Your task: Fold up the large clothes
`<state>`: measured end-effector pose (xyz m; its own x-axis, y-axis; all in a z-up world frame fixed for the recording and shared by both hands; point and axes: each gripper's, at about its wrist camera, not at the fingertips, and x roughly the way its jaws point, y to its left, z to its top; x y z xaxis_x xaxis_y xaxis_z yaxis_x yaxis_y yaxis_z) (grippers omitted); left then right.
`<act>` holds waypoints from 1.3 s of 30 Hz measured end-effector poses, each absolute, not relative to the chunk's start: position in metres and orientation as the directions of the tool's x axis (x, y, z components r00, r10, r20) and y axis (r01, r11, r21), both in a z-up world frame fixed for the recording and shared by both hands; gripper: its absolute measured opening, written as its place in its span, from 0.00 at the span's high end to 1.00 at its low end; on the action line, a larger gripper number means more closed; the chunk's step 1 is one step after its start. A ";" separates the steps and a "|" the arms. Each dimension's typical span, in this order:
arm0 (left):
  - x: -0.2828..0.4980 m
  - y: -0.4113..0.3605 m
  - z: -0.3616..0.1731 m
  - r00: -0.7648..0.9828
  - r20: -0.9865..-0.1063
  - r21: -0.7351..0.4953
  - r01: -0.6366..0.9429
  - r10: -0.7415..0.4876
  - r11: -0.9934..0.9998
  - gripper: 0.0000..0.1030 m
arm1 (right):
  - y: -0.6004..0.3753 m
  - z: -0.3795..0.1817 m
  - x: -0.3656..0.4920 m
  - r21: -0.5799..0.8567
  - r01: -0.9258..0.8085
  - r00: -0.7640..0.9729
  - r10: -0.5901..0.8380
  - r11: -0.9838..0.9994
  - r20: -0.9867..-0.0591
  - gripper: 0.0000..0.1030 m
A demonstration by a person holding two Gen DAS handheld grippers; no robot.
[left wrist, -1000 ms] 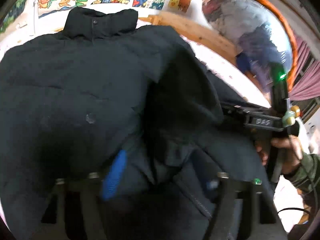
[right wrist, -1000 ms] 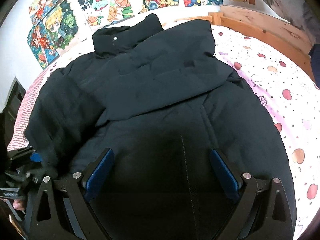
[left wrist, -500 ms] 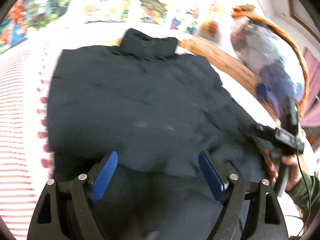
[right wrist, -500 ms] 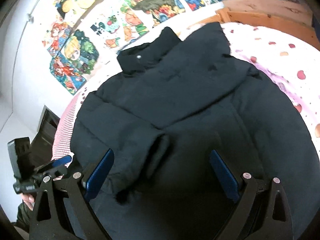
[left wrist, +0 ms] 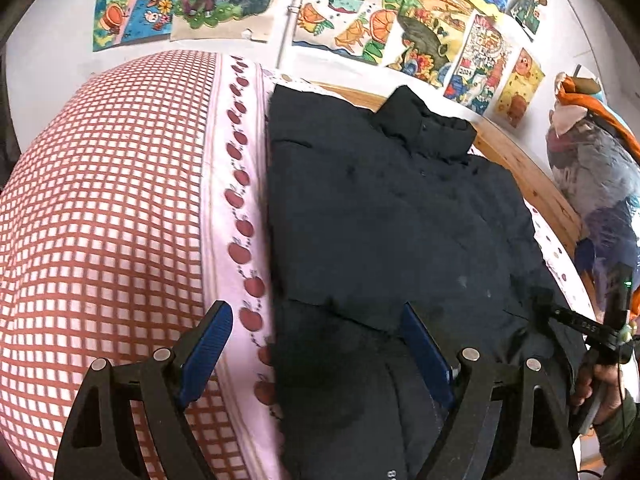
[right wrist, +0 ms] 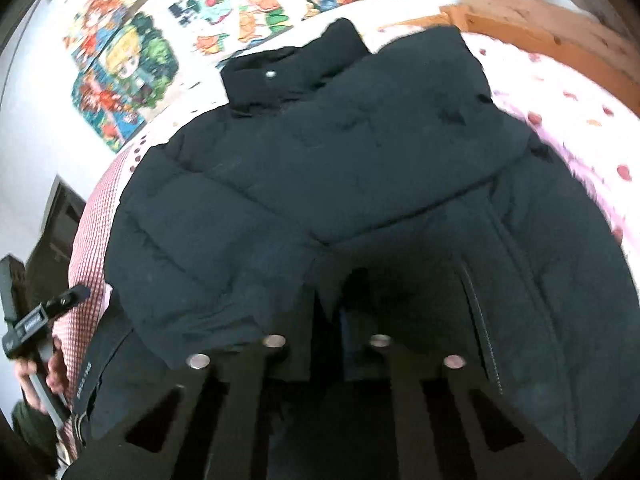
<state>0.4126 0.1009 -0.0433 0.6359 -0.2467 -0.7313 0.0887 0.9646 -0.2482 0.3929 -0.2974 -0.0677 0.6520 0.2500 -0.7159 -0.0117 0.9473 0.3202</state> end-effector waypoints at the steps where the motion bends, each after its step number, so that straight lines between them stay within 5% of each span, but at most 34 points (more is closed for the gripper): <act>1: 0.413 0.102 -0.042 0.642 -0.727 -0.248 0.086 -0.244 0.965 0.18 | -0.296 -0.060 0.392 0.298 -0.023 0.664 0.237 0.954 -0.709 0.96; 12: 0.429 0.088 -0.046 0.658 -0.729 -0.183 0.077 -0.188 0.980 0.18 | -0.331 0.040 0.424 0.072 0.105 0.848 -0.052 0.992 -0.527 0.96; 24: 0.473 0.068 -0.049 0.670 -0.731 -0.136 0.050 -0.134 0.989 0.18 | -0.358 -0.003 0.490 -0.044 0.207 0.785 -0.192 0.977 -0.589 0.93; 28: 0.490 0.046 -0.049 0.687 -0.713 -0.108 0.085 -0.137 0.990 0.18 | -0.354 -0.013 0.489 -0.055 0.201 0.784 -0.194 0.978 -0.590 0.74; 30: 0.497 0.033 -0.049 0.692 -0.707 -0.102 0.109 -0.149 0.989 0.18 | -0.350 -0.010 0.484 -0.017 0.168 0.813 -0.148 0.986 -0.563 0.45; 36: 0.514 -0.006 -0.063 0.681 -0.727 0.000 0.136 -0.093 0.991 0.18 | -0.320 -0.013 0.488 -0.094 0.074 0.831 -0.114 0.993 -0.545 0.41; 39: 0.519 -0.023 -0.082 0.643 -0.766 0.113 0.128 0.004 0.985 0.18 | -0.305 -0.028 0.495 -0.189 0.034 0.804 -0.139 0.981 -0.578 0.24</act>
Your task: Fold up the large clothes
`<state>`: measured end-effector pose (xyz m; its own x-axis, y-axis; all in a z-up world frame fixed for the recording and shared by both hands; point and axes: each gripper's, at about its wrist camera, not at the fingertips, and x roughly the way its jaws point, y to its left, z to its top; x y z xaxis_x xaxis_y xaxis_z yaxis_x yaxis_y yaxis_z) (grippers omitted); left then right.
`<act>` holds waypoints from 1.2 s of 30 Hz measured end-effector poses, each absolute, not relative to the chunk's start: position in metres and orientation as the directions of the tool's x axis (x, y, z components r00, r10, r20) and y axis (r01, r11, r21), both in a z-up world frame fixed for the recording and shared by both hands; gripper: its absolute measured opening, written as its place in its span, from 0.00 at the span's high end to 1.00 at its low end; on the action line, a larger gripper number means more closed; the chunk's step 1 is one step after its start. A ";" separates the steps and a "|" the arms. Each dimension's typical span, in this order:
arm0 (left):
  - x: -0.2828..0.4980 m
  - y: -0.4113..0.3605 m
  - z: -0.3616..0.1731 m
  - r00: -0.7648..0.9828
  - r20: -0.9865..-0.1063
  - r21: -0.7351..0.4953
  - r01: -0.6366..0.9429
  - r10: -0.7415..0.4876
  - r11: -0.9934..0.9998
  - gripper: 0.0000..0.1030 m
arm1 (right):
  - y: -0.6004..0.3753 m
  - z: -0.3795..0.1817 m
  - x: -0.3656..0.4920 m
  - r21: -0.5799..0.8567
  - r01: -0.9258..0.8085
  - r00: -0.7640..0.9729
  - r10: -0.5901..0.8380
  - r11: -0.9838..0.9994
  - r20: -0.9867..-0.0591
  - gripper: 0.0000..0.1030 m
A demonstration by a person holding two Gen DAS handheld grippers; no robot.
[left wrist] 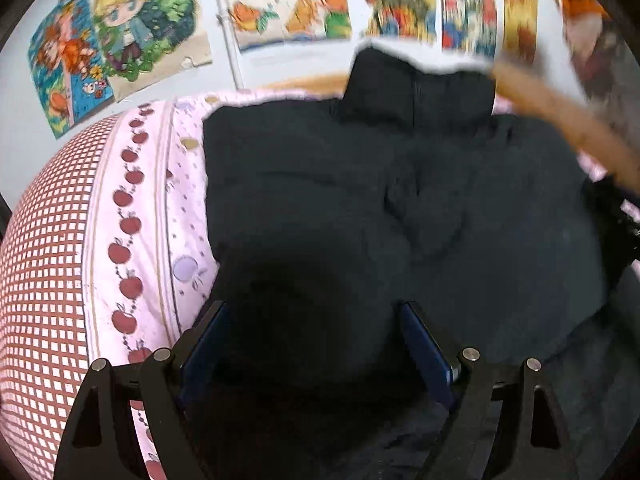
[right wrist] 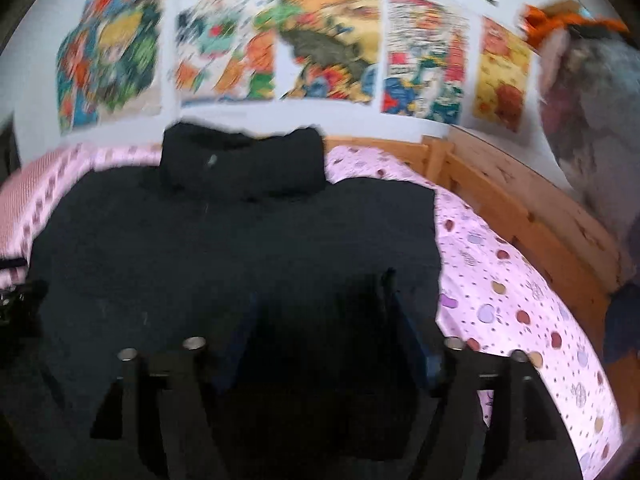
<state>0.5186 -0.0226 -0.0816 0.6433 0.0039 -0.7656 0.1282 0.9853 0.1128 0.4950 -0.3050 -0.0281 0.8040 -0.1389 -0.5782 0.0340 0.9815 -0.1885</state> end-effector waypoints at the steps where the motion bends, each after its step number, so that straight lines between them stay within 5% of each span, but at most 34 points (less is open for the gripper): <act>1: 0.519 -0.024 -0.086 0.636 -0.772 0.123 0.130 0.013 0.984 0.17 | -0.302 -0.033 0.497 -0.215 0.031 0.796 -0.154 0.976 -0.585 0.23; 5: 0.521 -0.022 -0.100 0.616 -0.786 0.140 0.097 0.051 0.985 0.02 | -0.304 -0.059 0.506 -0.297 0.068 0.744 -0.246 0.953 -0.621 0.13; 9: 0.522 -0.017 -0.110 0.612 -0.790 0.098 0.087 0.025 0.991 0.00 | -0.318 -0.073 0.511 -0.214 0.085 0.714 -0.209 0.973 -0.668 0.02; 29: 0.506 -0.018 -0.134 0.664 -0.747 0.113 0.068 0.039 0.991 0.00 | -0.335 -0.114 0.497 -0.079 0.095 0.773 -0.124 0.992 -0.623 0.01; 36: 0.496 0.003 -0.115 0.625 -0.781 0.032 0.067 -0.017 0.997 0.00 | -0.341 -0.088 0.483 -0.066 0.085 0.704 -0.106 0.994 -0.703 0.01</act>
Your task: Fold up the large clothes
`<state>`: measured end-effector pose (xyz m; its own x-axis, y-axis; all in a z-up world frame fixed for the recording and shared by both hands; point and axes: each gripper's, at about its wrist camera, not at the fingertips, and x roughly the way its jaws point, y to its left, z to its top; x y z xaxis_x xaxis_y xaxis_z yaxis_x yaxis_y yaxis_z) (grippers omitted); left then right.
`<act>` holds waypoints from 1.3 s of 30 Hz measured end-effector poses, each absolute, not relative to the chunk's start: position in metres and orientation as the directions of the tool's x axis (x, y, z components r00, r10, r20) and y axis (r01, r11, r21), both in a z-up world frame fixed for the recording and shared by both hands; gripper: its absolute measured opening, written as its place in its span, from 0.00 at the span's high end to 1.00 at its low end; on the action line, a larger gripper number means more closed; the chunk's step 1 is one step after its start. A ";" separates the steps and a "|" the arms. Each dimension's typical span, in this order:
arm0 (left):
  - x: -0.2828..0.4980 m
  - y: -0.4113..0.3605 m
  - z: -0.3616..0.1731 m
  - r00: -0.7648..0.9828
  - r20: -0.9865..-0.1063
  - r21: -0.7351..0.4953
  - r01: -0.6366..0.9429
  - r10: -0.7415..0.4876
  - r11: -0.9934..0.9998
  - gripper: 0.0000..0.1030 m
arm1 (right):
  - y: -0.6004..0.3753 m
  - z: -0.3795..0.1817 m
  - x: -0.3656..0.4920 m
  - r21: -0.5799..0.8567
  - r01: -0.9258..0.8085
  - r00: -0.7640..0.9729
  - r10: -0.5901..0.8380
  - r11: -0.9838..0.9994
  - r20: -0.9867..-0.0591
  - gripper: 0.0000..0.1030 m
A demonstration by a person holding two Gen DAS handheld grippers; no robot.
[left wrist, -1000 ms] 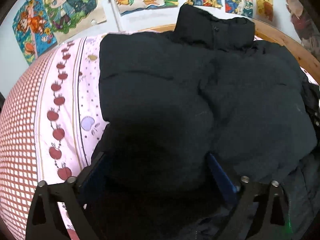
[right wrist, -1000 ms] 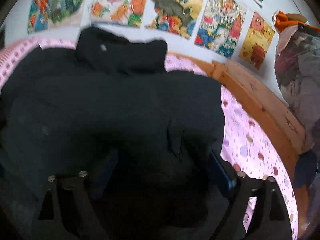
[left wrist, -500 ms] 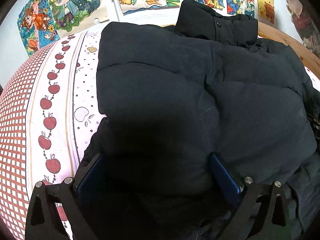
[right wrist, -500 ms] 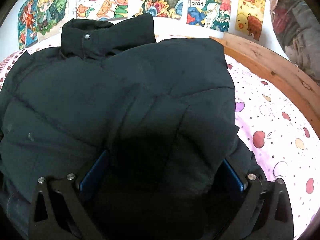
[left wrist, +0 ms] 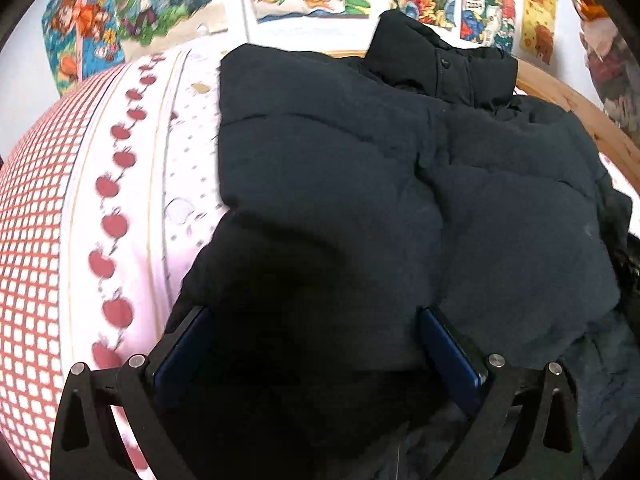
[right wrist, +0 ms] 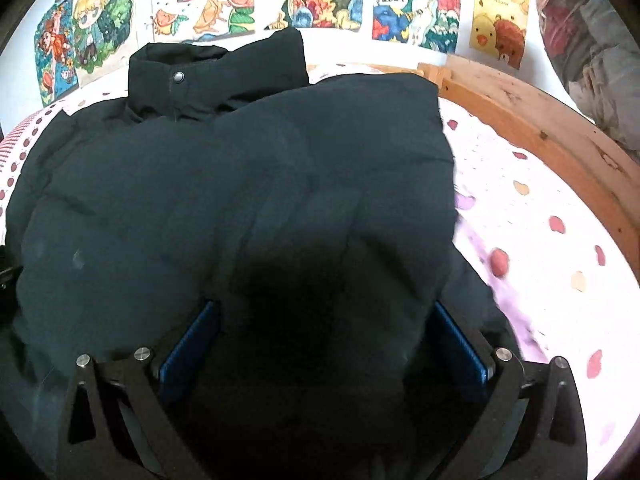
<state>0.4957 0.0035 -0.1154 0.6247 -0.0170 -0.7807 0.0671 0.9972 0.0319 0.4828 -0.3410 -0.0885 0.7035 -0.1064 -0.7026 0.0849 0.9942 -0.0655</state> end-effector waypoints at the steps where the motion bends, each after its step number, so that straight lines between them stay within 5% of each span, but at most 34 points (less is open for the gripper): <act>1: 0.492 0.008 -0.109 0.624 -0.781 0.018 0.072 -0.031 0.997 0.00 | -0.340 -0.084 0.478 -0.070 0.086 0.697 -0.110 0.994 -0.709 0.01; 9: 0.453 0.013 -0.037 0.627 -0.778 0.039 0.108 -0.038 0.993 0.00 | -0.339 0.002 0.427 -0.079 0.089 0.703 -0.119 0.993 -0.701 0.01; 17: 0.394 0.003 0.094 0.725 -0.684 0.022 0.122 -0.074 0.992 0.00 | -0.332 0.106 0.373 0.058 0.041 0.781 0.004 0.997 -0.624 0.01; 23: 0.383 0.008 0.153 0.784 -0.618 -0.002 0.069 -0.056 0.998 0.00 | -0.317 0.156 0.351 0.022 -0.010 0.827 0.021 1.000 -0.563 0.01; 31: 0.418 0.001 0.166 0.851 -0.524 0.055 0.040 -0.005 0.998 0.00 | -0.302 0.188 0.379 -0.044 -0.046 0.870 0.018 0.998 -0.494 0.01; 39: 0.529 -0.010 0.117 0.871 -0.479 0.004 0.128 -0.110 0.992 0.00 | -0.315 0.139 0.503 0.035 -0.065 0.881 0.074 0.997 -0.466 0.01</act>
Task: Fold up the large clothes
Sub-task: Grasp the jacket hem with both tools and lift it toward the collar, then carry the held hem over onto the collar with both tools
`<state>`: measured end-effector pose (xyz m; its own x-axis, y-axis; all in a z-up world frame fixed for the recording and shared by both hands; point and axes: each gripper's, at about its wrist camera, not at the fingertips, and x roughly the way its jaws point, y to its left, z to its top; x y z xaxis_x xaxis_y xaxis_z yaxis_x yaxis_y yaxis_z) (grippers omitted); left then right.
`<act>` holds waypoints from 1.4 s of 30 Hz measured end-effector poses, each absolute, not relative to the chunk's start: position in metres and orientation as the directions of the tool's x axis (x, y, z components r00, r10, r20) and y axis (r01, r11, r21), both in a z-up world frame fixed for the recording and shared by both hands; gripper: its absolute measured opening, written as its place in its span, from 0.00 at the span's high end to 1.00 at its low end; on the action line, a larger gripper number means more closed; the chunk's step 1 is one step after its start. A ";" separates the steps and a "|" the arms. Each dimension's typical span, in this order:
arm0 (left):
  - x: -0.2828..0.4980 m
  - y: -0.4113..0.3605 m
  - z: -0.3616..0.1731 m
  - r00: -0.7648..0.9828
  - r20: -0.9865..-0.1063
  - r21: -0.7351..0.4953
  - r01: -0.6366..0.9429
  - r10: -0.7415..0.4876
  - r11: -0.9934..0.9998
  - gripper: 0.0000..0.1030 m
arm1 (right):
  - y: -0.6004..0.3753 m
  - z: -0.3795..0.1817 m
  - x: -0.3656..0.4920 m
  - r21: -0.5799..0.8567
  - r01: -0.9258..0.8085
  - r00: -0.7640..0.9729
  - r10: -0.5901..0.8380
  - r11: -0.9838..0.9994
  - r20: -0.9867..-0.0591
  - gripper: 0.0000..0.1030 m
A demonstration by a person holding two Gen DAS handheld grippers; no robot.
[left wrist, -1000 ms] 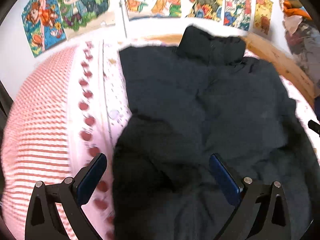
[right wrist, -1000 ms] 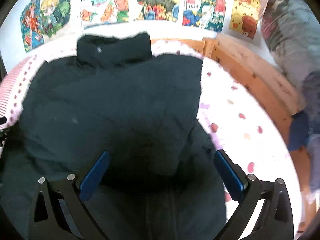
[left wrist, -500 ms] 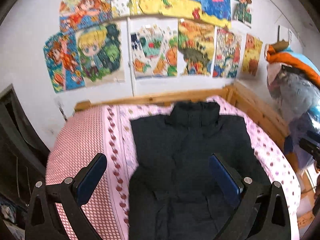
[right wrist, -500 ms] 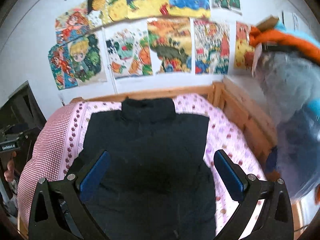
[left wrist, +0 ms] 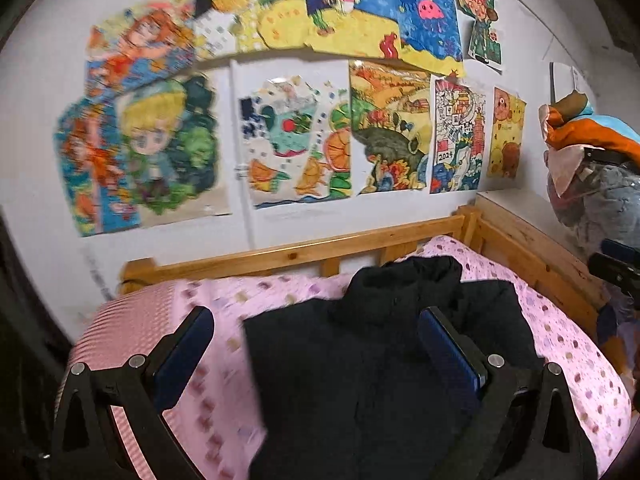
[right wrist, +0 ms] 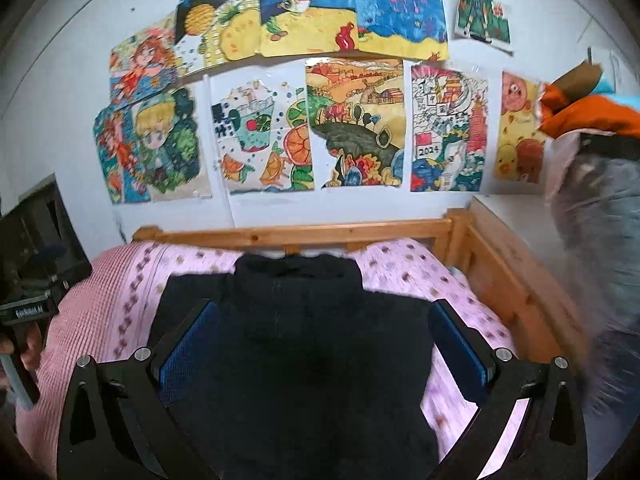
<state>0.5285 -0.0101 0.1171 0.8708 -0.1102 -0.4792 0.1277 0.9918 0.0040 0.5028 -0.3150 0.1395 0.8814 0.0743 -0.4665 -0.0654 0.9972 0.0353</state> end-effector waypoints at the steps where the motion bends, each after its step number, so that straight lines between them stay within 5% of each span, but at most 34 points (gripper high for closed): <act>1: 0.548 -0.011 0.107 0.873 -0.469 -0.018 0.141 -0.133 0.990 0.00 | -0.318 0.130 0.524 0.037 -0.067 0.883 0.077 0.997 -0.463 0.01; 6: 0.634 -0.013 0.060 0.854 -0.462 -0.177 0.174 -0.238 0.969 0.00 | -0.326 0.081 0.610 0.051 -0.046 0.871 0.065 0.998 -0.487 0.02; 9: 0.678 -0.022 0.035 0.837 -0.460 -0.247 0.200 -0.297 0.948 0.05 | -0.327 0.053 0.652 0.061 -0.034 0.857 0.061 0.998 -0.512 0.13; 17: 0.744 -0.064 -0.002 0.740 -0.532 -0.277 0.307 -0.412 0.910 0.46 | -0.324 -0.003 0.738 0.064 0.036 0.790 0.011 0.997 -0.613 0.33; 18: 0.748 -0.070 -0.005 0.725 -0.553 -0.260 0.317 -0.410 0.912 0.52 | -0.324 -0.007 0.745 0.076 0.050 0.780 0.009 0.996 -0.626 0.39; 20: 0.756 -0.078 -0.010 0.709 -0.587 -0.229 0.317 -0.391 0.920 0.80 | -0.322 -0.010 0.755 0.084 0.055 0.766 0.012 0.995 -0.642 0.51; 23: 0.760 -0.074 -0.015 0.695 -0.599 -0.250 0.310 -0.398 0.917 0.91 | -0.319 -0.010 0.763 0.072 0.066 0.747 -0.001 0.995 -0.665 0.79; 26: 0.757 -0.056 -0.012 0.695 -0.576 -0.322 0.292 -0.431 0.901 0.94 | -0.315 -0.003 0.756 0.070 0.062 0.748 0.001 0.996 -0.664 0.89; 34: 0.707 -0.012 -0.008 0.715 -0.494 -0.440 0.285 -0.495 0.851 0.95 | -0.314 0.022 0.681 0.040 -0.028 0.810 0.046 0.999 -0.584 0.92; 42: 0.609 -0.025 -0.007 0.719 -0.539 -0.209 0.389 -0.438 0.897 0.95 | -0.323 0.012 0.595 0.082 -0.064 0.827 0.099 0.995 -0.553 0.94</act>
<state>0.6086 -0.0252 -0.0067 0.7194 -0.4378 -0.5393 0.3894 0.8971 -0.2089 0.5951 -0.3232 0.0122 0.8275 0.0994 -0.5526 -0.0644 0.9945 0.0823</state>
